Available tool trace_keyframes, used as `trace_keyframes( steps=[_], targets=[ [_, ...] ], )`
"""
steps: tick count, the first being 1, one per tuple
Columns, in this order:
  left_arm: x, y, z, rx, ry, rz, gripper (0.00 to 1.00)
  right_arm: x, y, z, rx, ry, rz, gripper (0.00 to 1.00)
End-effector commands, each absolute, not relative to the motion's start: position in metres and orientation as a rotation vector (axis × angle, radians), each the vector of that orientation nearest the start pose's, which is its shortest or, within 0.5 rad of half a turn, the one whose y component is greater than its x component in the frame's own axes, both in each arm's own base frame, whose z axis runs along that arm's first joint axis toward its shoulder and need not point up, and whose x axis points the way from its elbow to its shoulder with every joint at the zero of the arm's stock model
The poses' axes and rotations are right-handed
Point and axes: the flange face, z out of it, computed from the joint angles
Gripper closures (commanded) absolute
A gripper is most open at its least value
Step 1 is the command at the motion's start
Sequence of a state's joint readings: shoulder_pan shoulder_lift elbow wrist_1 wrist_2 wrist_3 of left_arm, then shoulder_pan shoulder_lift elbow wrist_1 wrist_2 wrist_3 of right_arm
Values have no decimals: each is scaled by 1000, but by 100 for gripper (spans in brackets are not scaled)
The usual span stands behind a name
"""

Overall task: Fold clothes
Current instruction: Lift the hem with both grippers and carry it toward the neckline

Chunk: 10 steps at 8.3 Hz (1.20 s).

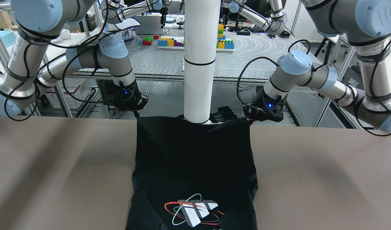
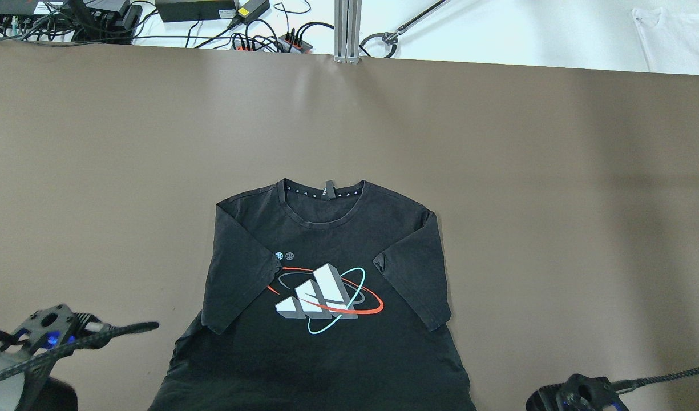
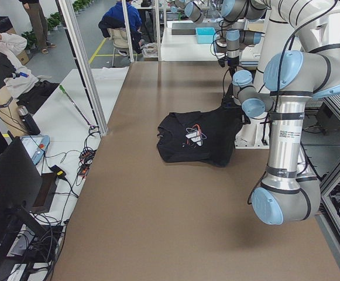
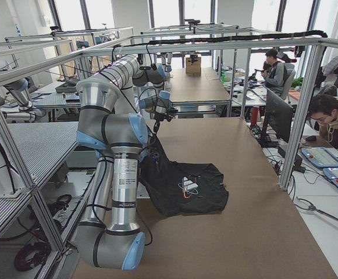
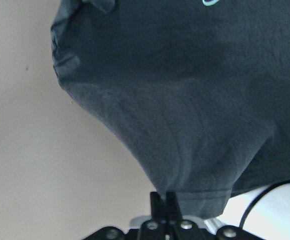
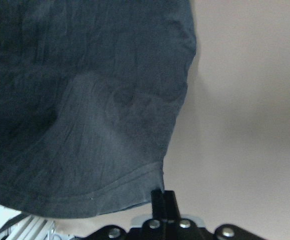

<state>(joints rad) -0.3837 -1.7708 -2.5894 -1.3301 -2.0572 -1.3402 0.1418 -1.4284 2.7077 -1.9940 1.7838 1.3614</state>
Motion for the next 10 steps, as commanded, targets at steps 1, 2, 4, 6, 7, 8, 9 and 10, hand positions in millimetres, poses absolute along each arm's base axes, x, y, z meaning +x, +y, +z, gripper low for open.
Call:
trace_keyframes(
  steps=[1,2,4,6,7,8,9,10],
  targets=[
    [306,-323,193,-15,960,-142,100,-311,-245,216,65,-780,100,100],
    [302,-355,190,15,950,-203,100,-302,-282,218,100,-775,187,100],
    [284,-403,197,45,918,-307,100,-294,-331,226,157,-792,281,100],
    [286,-448,208,67,869,-320,100,-333,-388,234,187,-804,329,100],
    [290,-470,216,71,840,-318,100,-342,-413,238,199,-802,355,100],
    [301,-488,224,70,814,-314,100,-348,-435,245,213,-799,373,100],
    [316,-509,226,109,792,-331,100,-351,-459,260,230,-781,378,100],
    [335,-532,234,108,780,-336,100,-353,-479,273,239,-758,383,100]
  ],
)
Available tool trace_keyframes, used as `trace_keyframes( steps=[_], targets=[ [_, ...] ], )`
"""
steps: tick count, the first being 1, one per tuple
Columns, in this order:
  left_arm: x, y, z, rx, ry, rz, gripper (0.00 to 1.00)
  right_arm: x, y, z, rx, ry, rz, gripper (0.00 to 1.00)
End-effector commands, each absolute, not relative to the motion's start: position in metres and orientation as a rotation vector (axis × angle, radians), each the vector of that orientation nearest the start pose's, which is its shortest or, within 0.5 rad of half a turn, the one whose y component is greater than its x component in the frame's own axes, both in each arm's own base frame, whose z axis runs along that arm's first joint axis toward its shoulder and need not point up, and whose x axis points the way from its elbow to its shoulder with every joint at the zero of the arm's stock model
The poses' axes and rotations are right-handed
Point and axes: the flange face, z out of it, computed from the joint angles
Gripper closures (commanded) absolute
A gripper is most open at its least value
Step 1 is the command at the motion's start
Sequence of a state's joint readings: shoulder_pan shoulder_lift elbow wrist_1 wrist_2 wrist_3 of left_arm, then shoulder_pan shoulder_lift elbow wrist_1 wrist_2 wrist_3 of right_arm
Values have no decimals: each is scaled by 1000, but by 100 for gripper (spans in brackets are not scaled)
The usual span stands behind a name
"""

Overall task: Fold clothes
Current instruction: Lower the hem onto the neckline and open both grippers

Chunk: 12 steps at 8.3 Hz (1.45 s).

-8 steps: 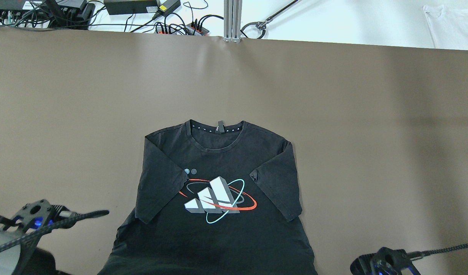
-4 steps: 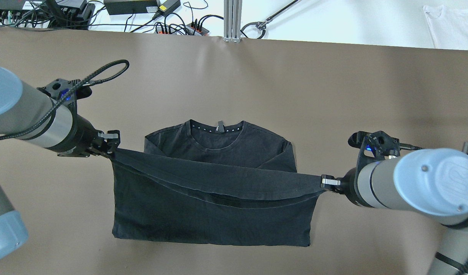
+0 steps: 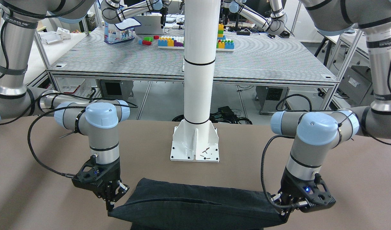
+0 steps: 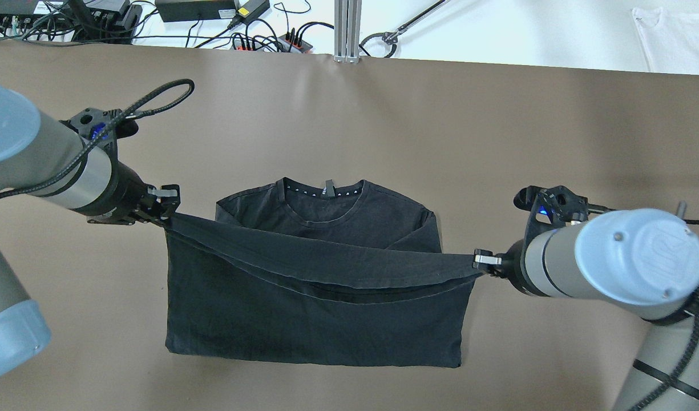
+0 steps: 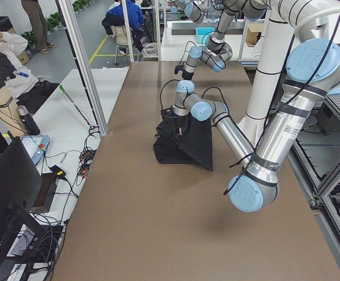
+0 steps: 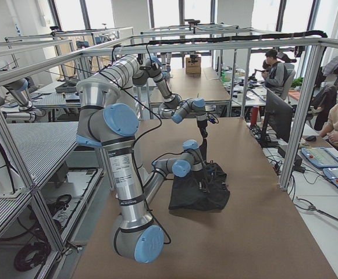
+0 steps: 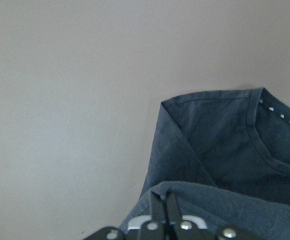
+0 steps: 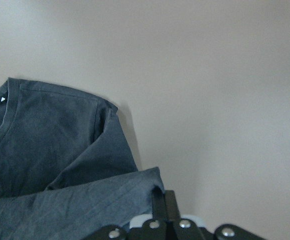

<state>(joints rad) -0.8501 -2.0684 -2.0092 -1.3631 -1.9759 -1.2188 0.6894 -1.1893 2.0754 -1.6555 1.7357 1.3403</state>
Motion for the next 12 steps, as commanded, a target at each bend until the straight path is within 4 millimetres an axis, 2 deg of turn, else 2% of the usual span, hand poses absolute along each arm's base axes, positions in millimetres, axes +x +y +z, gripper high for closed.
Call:
trace_keyframes(
  steps=[1,2,4,5,6,7,8,9,10,12],
  targets=[
    [355,-555,249,108,778,-334,100,-363,-492,280,237,-746,390,100],
    [373,-573,270,113,776,-333,100,-380,-507,286,227,-732,396,100],
    [409,-610,298,144,748,-335,100,-402,-526,317,223,-725,397,100],
    [421,-623,306,161,746,-292,100,-409,-532,330,225,-724,391,100],
    [419,-626,314,183,742,-245,100,-412,-535,335,226,-725,391,92],
    [416,-627,321,208,725,-180,83,-413,-535,336,226,-722,388,32],
    [411,-624,327,246,716,-91,1,-415,-537,326,247,-729,356,7],
    [396,-627,318,278,746,-76,0,-415,-537,314,258,-747,326,6],
    [378,-620,306,290,787,-55,0,-413,-538,311,275,-747,296,6],
    [348,-573,321,264,848,-17,0,-409,-534,306,294,-755,266,6]
  ],
)
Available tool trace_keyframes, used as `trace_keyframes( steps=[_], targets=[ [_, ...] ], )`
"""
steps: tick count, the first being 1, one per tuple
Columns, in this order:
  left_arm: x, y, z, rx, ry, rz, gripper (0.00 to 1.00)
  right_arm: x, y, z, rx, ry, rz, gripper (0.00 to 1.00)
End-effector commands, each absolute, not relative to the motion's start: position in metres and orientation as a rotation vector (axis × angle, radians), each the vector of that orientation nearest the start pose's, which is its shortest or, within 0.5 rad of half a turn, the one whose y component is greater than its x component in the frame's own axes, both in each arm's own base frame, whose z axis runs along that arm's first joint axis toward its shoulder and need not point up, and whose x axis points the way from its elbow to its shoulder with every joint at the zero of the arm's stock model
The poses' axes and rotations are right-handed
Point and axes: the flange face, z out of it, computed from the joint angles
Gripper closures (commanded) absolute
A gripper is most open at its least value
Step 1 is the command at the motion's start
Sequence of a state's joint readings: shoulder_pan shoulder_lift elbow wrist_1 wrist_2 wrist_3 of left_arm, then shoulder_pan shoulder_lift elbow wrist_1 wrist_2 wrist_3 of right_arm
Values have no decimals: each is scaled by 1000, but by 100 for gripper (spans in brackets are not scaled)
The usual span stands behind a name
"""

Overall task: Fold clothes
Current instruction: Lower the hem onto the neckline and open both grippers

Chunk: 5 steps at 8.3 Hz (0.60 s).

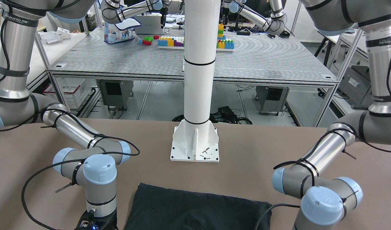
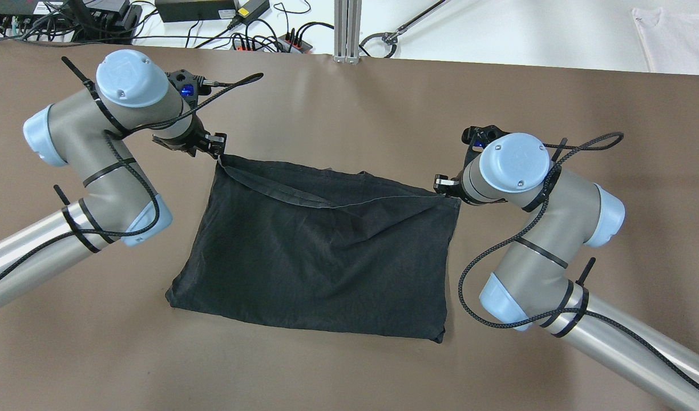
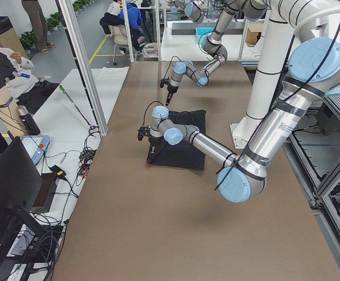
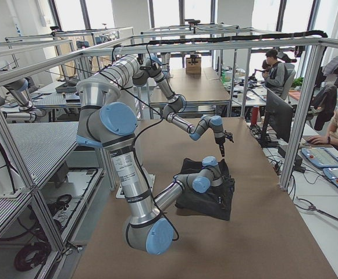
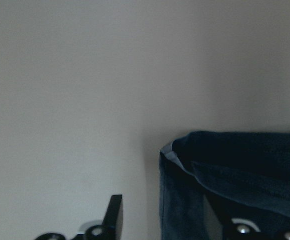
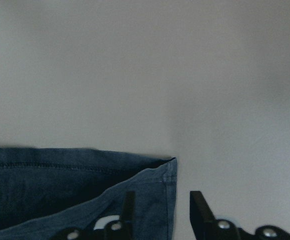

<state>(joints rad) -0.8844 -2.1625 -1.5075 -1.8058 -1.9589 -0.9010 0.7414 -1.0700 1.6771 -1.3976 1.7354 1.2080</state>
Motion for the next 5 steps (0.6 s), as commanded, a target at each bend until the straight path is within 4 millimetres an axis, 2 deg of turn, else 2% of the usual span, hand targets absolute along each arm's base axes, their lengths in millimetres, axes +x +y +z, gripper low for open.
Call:
trace_keyframes(
  steps=[1,3,5],
  targets=[
    [334,-542,334,260,856,-6,0,-410,-532,306,291,-760,268,6],
    [342,-465,351,225,868,73,0,-414,-527,311,295,-774,264,6],
    [374,-420,372,188,908,114,0,-414,-526,311,295,-776,262,6]
  ],
)
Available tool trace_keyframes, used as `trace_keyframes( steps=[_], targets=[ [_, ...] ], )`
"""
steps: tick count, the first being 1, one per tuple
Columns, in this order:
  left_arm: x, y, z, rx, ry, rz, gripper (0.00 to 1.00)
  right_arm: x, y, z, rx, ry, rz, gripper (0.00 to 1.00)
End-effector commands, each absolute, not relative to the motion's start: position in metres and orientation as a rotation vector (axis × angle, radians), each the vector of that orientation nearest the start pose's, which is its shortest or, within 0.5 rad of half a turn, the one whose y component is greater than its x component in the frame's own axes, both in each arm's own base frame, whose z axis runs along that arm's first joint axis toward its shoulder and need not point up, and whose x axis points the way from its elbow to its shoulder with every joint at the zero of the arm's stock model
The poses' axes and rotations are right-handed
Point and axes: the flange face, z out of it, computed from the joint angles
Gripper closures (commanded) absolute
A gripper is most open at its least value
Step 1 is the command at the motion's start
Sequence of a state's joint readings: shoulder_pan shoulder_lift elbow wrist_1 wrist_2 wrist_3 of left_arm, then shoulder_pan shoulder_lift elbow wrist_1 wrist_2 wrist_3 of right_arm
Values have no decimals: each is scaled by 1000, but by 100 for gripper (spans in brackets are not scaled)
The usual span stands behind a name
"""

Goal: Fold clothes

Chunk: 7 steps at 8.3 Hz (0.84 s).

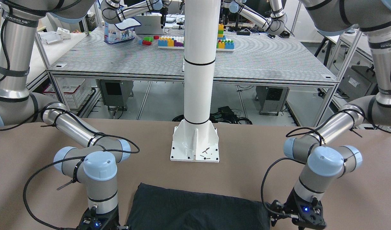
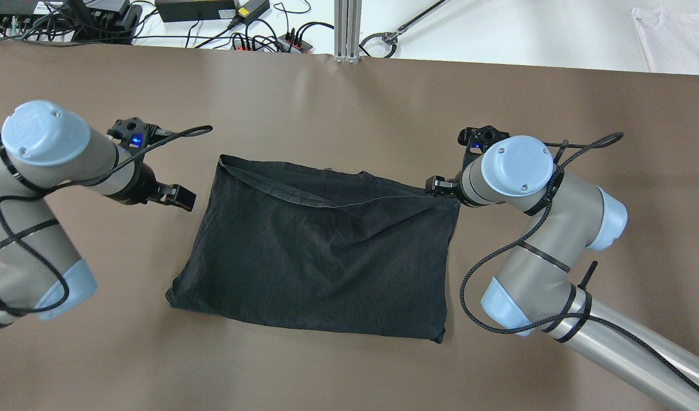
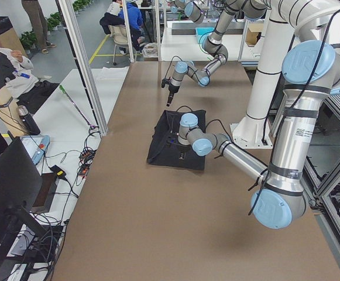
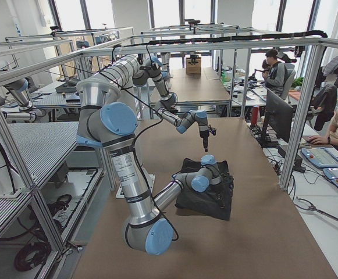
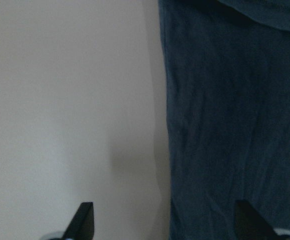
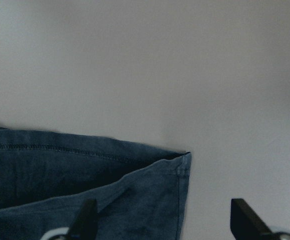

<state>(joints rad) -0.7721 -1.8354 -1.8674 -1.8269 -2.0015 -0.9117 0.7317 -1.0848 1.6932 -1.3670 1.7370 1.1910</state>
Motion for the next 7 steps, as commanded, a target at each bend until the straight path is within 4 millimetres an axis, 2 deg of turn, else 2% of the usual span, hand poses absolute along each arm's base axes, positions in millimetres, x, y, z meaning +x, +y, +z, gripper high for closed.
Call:
trace_keyframes(
  steps=[1,3,4,5,7],
  targets=[
    [383,-405,384,203,908,116,0,-414,-526,311,295,-776,262,6],
    [401,-387,392,193,891,122,4,-414,-526,311,295,-776,263,6],
    [407,-382,393,192,888,131,19,-414,-526,311,295,-776,263,6],
    [412,-380,400,181,876,137,26,-414,-527,312,294,-775,264,6],
    [420,-382,411,184,857,136,28,-415,-526,312,293,-775,262,6]
  ],
)
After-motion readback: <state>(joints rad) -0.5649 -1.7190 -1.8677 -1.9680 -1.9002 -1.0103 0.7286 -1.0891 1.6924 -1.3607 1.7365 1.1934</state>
